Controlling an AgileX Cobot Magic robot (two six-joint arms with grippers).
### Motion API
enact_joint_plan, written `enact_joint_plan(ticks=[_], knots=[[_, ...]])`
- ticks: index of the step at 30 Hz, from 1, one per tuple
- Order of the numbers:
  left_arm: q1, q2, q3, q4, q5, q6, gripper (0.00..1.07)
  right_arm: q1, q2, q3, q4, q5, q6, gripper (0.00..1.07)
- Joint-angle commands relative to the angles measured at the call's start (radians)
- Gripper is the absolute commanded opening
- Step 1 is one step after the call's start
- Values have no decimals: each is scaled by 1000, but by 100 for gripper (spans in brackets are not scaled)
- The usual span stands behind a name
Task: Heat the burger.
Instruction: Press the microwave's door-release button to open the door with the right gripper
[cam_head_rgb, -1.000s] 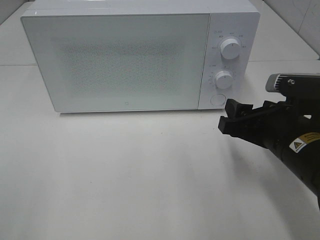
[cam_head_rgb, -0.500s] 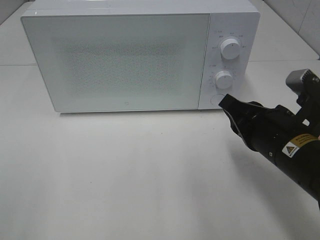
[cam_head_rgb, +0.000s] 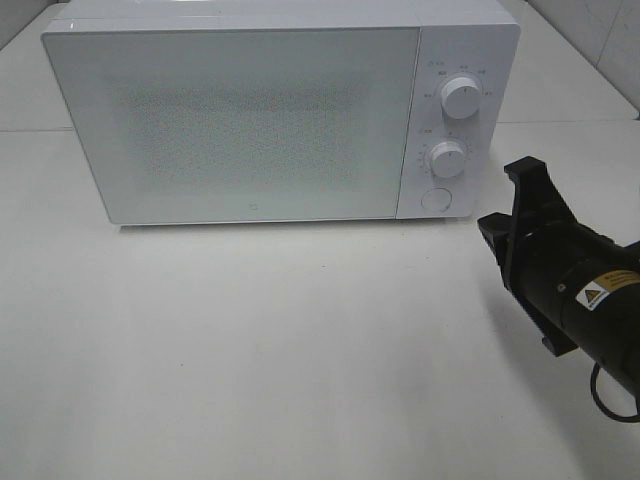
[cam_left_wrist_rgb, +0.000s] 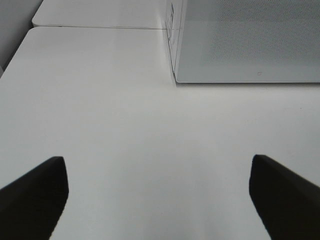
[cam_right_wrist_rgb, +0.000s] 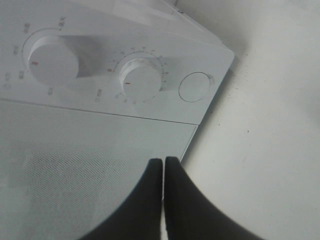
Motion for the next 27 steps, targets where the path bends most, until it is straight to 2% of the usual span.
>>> enact_joint_plan(ticks=[1, 10, 16, 20, 21, 24, 27], knots=[[5, -27, 3, -9, -5, 0, 90, 4, 0, -7, 10, 31, 155, 0], [5, -27, 3, -9, -5, 0, 90, 1, 39, -17, 55, 28, 196, 0], [5, -27, 3, -9, -5, 0, 90, -6, 104, -80, 55, 37, 223, 0], [5, -27, 3, -9, -5, 0, 90, -65, 116, -124, -9, 96, 239, 0], [5, -27, 3, -9, -5, 0, 90, -103, 116, -149, -47, 126, 236, 0], [5, -27, 3, -9, -5, 0, 90, -118, 116, -158, -60, 136, 234, 0], [5, -27, 3, -9, -5, 0, 90, -172, 121, -203, -102, 191, 213, 0]])
